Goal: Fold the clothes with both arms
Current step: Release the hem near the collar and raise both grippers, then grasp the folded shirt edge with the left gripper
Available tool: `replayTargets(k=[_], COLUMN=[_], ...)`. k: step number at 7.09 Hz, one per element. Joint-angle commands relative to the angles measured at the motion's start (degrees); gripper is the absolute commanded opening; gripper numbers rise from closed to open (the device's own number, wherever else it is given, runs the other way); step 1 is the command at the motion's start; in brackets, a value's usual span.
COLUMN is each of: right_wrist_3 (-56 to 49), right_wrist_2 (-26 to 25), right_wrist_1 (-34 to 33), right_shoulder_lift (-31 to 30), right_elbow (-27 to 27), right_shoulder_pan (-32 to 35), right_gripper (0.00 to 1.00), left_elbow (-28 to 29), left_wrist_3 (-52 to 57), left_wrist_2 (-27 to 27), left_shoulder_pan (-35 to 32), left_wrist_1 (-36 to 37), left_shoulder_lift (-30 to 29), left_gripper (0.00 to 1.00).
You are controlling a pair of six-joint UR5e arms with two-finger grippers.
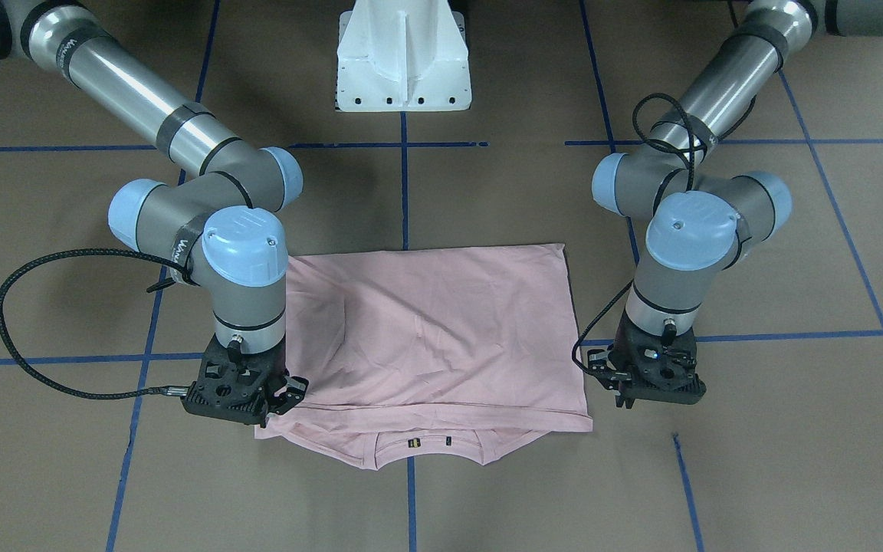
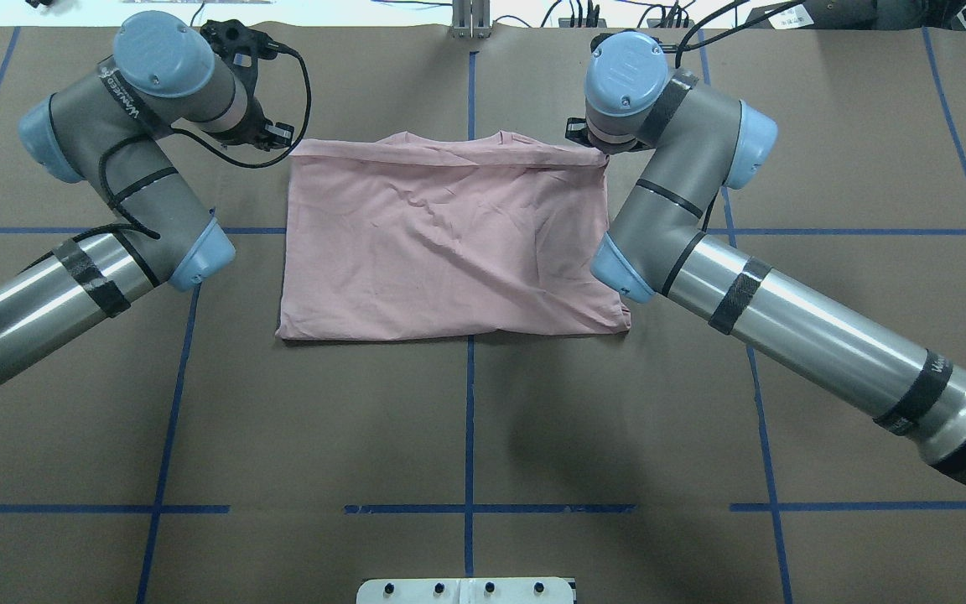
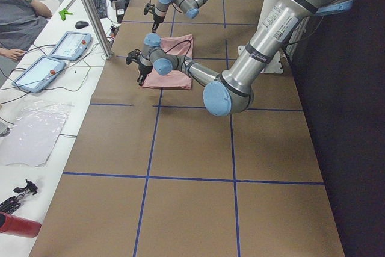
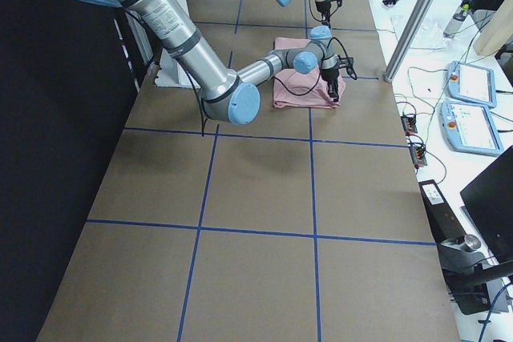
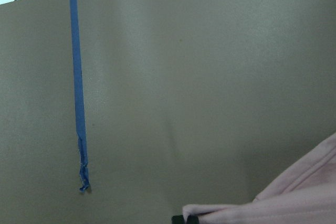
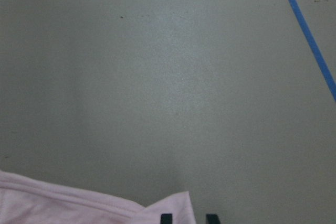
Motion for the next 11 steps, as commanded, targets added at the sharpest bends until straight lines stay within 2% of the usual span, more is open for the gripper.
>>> replayTargets(k=[1,2,3,4,5,6,7,11], right_wrist_3=[-5.4,-8.4,-13.7,-16.1,-15.7,-15.6,-15.6,-15.6], right_wrist_2=[1.0,5.6,9.5,10.2,10.2,10.2,10.2,10.1], right_wrist_1=[0.0,0.3,0.4,0.2,0.1,0.2,0.2,0.2], right_shoulder_lift=[-0.5,-2.9,-7.7,-11.8,-12.2,-12.2,-12.2,-12.3], right_elbow=[3.3,6.1,11.9,17.0,17.9,17.9,17.9,17.9], right_shoulder_pan=[0.3,1.6,3.6,4.1,4.0,4.0,4.0,4.0], right_gripper=[1.0,1.0,1.0,1.0,1.0,1.0,1.0,1.0], left_elbow=[-7.3,-14.2,-19.3,-22.8,-25.4,-28.0,-28.4,-27.1], left_wrist_3=[0.1,-0.4,-0.8,-5.5,-14.3,-20.5,-24.2,-24.4], left_wrist_2=[-0.5,-1.1,-3.0,-2.8,-2.0,0.8,2.8,3.1], left_shoulder_pan=[0.2,0.8,2.2,5.7,10.7,14.7,17.7,18.5], left_wrist_1=[-3.4,-3.2,-3.6,-3.9,-4.0,-4.1,-4.1,-3.6], left_shoulder_lift=[4.9,9.2,14.3,17.6,19.0,20.9,21.8,22.0], left_gripper=[1.0,1.0,1.0,1.0,1.0,0.77,0.66,0.65])
